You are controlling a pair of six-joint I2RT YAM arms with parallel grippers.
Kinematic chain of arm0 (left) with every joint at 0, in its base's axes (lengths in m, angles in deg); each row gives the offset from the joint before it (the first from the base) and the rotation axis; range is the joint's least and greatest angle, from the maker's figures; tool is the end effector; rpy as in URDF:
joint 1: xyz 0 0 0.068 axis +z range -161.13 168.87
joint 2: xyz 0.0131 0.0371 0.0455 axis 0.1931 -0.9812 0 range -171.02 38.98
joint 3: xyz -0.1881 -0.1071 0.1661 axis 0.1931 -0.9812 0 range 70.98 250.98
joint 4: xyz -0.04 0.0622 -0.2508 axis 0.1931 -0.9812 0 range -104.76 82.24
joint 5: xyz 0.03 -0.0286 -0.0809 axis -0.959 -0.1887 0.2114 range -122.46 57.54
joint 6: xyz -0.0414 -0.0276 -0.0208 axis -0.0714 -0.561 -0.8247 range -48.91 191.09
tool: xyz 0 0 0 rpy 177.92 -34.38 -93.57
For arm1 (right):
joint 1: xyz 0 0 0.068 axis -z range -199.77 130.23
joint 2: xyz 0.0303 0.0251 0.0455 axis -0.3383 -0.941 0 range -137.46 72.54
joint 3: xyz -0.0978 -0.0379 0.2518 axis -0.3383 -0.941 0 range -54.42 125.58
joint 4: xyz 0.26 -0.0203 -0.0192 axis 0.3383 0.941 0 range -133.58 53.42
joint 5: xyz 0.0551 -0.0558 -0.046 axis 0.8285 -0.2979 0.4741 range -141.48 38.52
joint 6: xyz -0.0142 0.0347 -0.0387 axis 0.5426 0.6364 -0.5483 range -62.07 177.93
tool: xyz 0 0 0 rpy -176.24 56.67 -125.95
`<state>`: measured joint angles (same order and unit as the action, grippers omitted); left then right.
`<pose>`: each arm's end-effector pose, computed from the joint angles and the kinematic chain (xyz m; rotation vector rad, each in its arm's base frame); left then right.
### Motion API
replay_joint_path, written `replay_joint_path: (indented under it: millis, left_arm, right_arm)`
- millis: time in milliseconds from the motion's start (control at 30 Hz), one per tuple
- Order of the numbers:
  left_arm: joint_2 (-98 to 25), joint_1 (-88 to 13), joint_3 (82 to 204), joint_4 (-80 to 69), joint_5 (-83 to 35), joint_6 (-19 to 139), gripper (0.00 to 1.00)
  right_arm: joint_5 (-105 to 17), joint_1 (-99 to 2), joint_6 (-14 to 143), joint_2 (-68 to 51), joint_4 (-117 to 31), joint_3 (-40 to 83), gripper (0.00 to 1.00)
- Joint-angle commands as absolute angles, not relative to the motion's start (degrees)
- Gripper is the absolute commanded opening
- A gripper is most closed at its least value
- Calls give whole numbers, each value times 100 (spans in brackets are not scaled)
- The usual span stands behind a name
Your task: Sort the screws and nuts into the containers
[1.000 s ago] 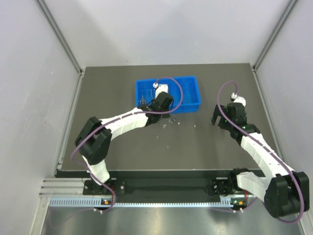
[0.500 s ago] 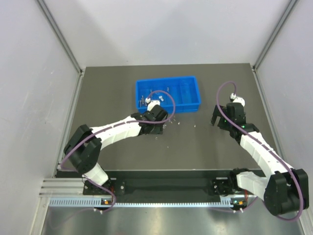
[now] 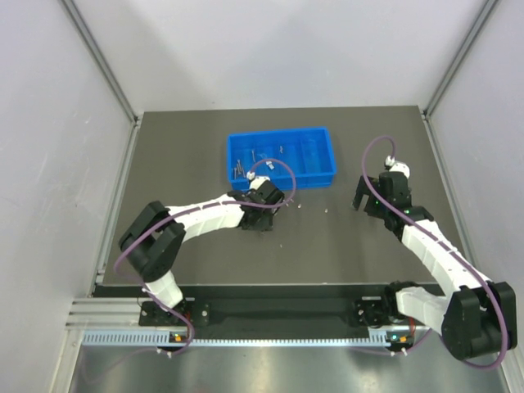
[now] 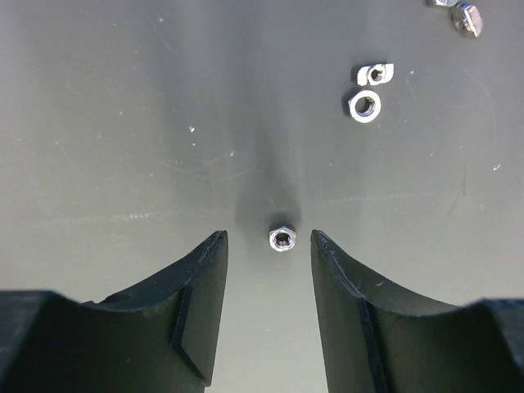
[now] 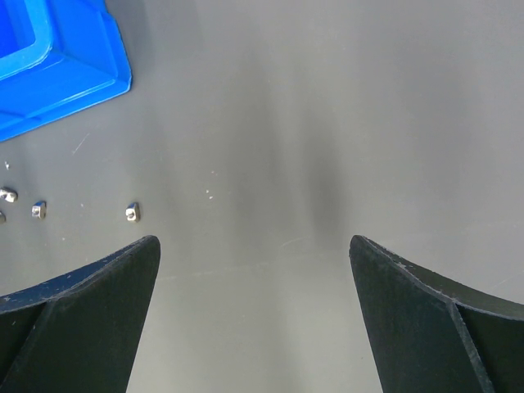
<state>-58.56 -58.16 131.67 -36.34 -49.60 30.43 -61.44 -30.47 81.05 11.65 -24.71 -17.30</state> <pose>0.2337 -0.2355 0.1781 0.0599 2.6278 -0.1107 0.2176 0.0349 0.2264 0.3364 2.2786 0.1018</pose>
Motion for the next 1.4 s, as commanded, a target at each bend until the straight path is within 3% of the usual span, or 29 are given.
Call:
replay_joint_path:
  millis: [0,600,733,1000,1367]
  left_arm:
    - [-5902,-5859,13145,-3668,-4890,2987,50]
    - [-6368,-5894,13189,-3553,-4933,3084,42]
    - [-6359,-5894,13154,-3554,-4889,3066,36]
    - [-6236,-5929,13058,-3562,-4854,3049,5]
    - [-5674,-5947,13584,-3395,-5144,3382,2]
  right_arm:
    - [-6176,-2997,8122,1268,-2627,-1663,99]
    - [-6203,-2997,8105,1303,-2600,-1654,100]
    - [-6220,-2988,8105,1312,-2600,-1654,100]
    - [-6229,-2997,8113,1321,-2600,-1645,100]
    - [-6264,-2997,8131,1330,-2600,-1654,100]
